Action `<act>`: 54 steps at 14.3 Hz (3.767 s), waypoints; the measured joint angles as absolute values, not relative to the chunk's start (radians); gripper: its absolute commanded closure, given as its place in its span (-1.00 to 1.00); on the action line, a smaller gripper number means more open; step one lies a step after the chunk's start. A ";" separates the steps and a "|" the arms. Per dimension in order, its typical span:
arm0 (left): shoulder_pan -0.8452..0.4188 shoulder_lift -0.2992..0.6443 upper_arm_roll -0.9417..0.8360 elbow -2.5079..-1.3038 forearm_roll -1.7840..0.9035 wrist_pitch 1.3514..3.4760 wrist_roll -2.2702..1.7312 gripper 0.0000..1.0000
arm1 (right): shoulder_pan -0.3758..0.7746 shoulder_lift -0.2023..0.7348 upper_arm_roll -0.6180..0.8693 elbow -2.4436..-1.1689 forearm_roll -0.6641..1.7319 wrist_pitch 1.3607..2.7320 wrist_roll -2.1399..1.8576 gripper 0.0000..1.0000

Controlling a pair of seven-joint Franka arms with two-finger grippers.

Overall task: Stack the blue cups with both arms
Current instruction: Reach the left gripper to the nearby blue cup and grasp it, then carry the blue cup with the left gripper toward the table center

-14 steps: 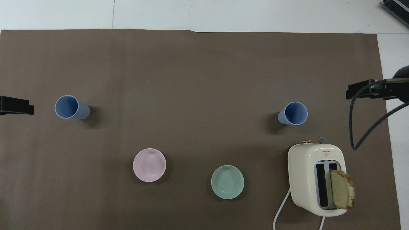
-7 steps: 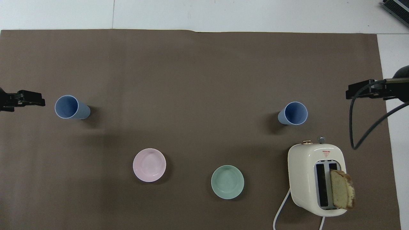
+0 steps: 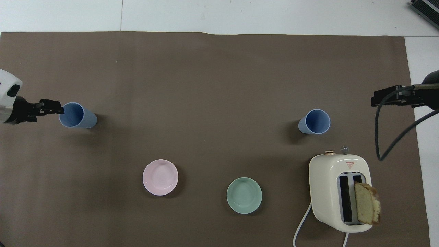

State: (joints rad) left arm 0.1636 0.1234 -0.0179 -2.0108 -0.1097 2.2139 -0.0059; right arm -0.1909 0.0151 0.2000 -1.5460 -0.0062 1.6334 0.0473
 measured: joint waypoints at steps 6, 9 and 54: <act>0.163 0.121 -0.027 -2.078 -0.111 2.262 -0.016 -0.85 | -0.191 0.015 0.200 -1.546 -0.006 1.633 0.047 -1.00; 0.163 0.121 -0.028 -2.101 -0.111 2.280 -0.017 1.00 | -0.191 0.015 0.200 -1.546 -0.006 1.633 0.047 -1.00; -0.516 0.327 -0.055 -1.780 -0.022 2.257 -0.819 1.00 | -0.191 0.014 0.200 -1.547 -0.006 1.633 0.047 -1.00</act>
